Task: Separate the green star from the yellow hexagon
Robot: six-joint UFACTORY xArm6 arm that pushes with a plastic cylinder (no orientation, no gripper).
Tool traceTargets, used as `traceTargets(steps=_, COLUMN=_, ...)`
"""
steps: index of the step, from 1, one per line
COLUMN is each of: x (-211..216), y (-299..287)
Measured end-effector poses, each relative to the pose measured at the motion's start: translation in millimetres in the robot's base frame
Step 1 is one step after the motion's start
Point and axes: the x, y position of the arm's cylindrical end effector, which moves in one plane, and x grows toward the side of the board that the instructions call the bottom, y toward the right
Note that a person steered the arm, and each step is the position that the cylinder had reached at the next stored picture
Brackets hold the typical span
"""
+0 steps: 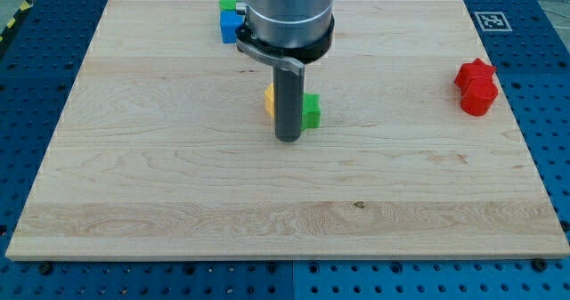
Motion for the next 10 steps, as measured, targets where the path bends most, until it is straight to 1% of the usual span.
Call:
traceTargets(steps=1, x=-18, y=-14)
traceTargets(steps=2, x=-31, y=-10)
traceTargets(steps=3, x=-31, y=15)
traceTargets(steps=4, x=-9, y=38)
traceTargets(steps=5, x=4, y=58)
traceTargets(steps=6, x=0, y=64)
traceTargets(steps=7, x=-15, y=64)
traceTargets(steps=9, x=-27, y=83)
traceTargets(steps=10, x=-44, y=83)
